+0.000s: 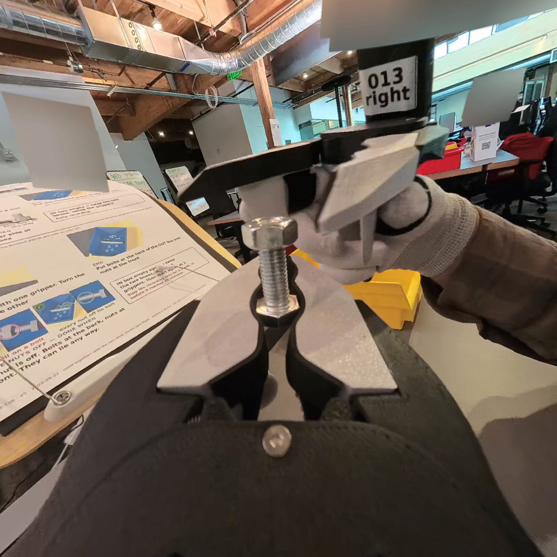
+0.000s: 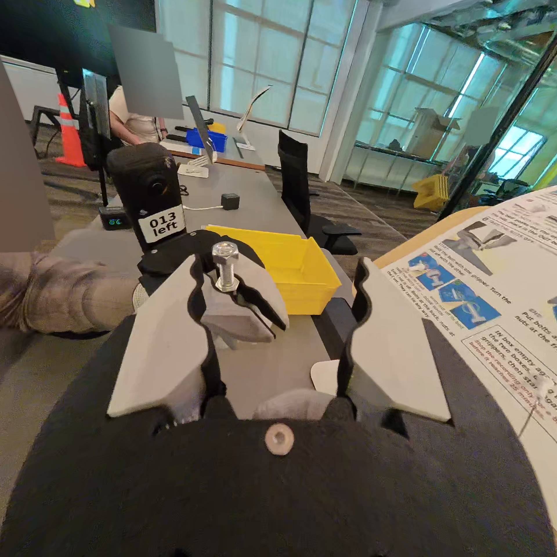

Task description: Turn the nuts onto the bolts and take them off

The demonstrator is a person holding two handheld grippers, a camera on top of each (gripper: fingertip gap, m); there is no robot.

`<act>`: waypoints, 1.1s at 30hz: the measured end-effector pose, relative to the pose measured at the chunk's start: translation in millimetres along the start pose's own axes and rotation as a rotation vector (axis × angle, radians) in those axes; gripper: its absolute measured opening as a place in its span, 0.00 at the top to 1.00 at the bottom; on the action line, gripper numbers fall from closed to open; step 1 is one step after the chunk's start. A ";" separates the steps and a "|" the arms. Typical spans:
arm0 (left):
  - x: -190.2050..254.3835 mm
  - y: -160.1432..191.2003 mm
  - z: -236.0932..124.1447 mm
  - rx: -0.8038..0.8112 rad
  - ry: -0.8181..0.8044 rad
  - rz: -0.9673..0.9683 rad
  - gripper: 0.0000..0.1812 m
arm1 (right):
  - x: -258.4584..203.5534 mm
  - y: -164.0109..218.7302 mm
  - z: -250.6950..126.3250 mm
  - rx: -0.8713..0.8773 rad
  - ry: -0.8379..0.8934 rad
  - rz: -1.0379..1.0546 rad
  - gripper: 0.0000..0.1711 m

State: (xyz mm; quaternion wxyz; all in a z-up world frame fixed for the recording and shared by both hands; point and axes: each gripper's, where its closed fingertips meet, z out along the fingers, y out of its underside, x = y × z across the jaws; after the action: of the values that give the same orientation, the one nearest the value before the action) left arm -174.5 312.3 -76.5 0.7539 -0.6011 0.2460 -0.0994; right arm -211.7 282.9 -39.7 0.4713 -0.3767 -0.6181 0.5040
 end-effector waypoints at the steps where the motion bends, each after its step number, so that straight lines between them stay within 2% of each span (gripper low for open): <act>1: 0.9 -0.9 -0.1 0.002 0.001 0.005 0.95 | 2.9 0.1 3.0 -0.001 0.012 0.014 0.43; 3: -3.1 -3.0 -1.9 0.010 -0.011 -0.013 0.95 | 20.7 2.5 -0.6 0.002 0.076 0.056 0.40; 4: -3.8 -5.6 -4.0 0.024 -0.004 -0.010 0.95 | 45.0 8.3 -10.8 -0.016 0.207 0.084 0.57; 5: -4.7 -6.6 -5.0 0.021 -0.012 0.010 0.95 | 57.3 11.2 -19.4 -0.011 0.246 0.082 0.52; 7: -3.9 -8.3 -4.7 0.025 -0.007 0.003 0.95 | 62.0 7.7 -27.4 0.020 0.236 0.121 0.49; 10: -2.7 -0.8 -1.9 0.006 -0.006 0.004 0.95 | 20.6 -3.1 -10.5 0.026 0.076 0.038 0.41; 12: -1.7 -0.6 -1.2 0.008 -0.007 -0.001 0.95 | 1.2 -7.3 -2.1 0.037 -0.006 0.035 0.40; 15: -1.2 -5.3 -2.4 0.020 -0.008 -0.004 0.95 | 16.7 2.5 0.4 -0.008 0.070 0.032 0.40; 16: -0.9 -7.0 -3.3 0.025 -0.001 -0.001 0.95 | 38.2 1.5 -8.8 0.017 0.171 0.081 0.57; 17: -1.7 -7.3 -3.7 0.021 -0.008 0.011 0.95 | 51.0 1.2 -17.6 0.040 0.208 0.117 0.57; 19: -1.4 -7.9 -3.5 0.025 -0.006 0.007 0.95 | 49.5 -0.4 -23.6 0.048 0.174 0.107 0.53; 22: -0.8 -3.0 -1.5 0.011 -0.005 0.009 0.95 | 15.9 -4.0 -10.3 0.024 0.040 0.051 0.42; 24: 0.5 -2.3 -0.8 0.009 -0.003 0.009 0.95 | -0.5 -1.8 1.0 0.000 -0.002 0.006 0.40; 27: -0.1 -5.6 -2.1 0.016 -0.005 0.011 0.95 | 14.3 1.7 -0.4 -0.001 0.049 0.035 0.43; 28: -1.1 -6.7 -2.9 0.020 -0.006 0.009 0.95 | 34.2 3.3 -8.1 0.004 0.134 0.072 0.52; 30: -2.4 -7.3 -3.4 0.019 -0.012 0.017 0.95 | 41.7 2.3 -17.3 0.026 0.136 0.090 0.51; 33: -2.5 -4.2 -1.9 0.011 -0.010 0.010 0.95 | 17.1 -11.8 -12.4 0.068 0.047 0.056 0.47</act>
State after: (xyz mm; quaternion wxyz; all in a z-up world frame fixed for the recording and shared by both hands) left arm -176.9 310.7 -72.1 0.7590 -0.5960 0.2447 -0.0940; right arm -204.3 299.9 -24.2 0.4842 -0.3891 -0.5785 0.5287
